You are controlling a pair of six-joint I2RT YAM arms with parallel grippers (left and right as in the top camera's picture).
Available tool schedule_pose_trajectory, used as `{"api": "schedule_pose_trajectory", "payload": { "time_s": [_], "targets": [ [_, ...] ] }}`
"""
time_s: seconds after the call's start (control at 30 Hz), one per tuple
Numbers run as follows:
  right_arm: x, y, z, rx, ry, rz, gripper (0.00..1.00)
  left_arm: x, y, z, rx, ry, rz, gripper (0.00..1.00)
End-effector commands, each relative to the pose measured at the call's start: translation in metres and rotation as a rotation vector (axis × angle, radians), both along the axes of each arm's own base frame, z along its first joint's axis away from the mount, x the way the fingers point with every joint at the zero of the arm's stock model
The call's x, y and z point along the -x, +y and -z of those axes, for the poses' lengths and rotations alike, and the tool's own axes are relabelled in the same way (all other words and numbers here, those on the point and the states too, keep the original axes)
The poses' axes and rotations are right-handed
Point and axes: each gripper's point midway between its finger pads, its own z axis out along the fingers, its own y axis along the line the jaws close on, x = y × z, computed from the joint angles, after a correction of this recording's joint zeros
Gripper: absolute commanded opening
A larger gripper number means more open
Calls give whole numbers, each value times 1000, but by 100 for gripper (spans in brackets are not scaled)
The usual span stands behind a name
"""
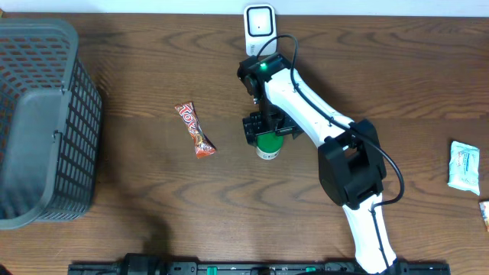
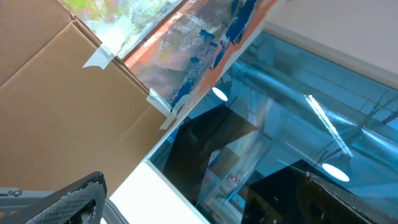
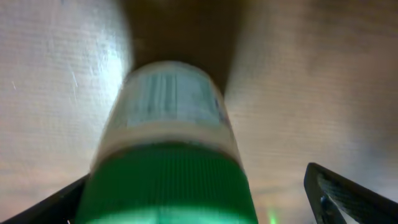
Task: Scan the item barcode
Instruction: 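Lower the right gripper around the jar and close on it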
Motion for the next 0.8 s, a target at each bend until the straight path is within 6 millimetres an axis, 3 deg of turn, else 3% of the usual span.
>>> {"api": "schedule_pose_trajectory", "payload": {
  "time_s": [0.0, 0.23, 0.63, 0.73, 0.77],
  "targets": [
    [-2, 3, -24, -10, -19, -21, 99, 2, 1, 2, 7, -6, -2, 98],
    [7, 21, -64, -101, 1, 101, 99, 2, 1, 2, 7, -4, -1, 98],
    [6, 11, -75, 1, -88, 220, 99, 2, 1, 2, 7, -4, -1, 98],
    [14, 11, -88, -1, -101, 205, 99, 2, 1, 2, 7, -3, -2, 98],
    [17, 11, -103, -26, -134, 198, 99, 2, 0, 3, 7, -2, -1, 98]
  ]
}}
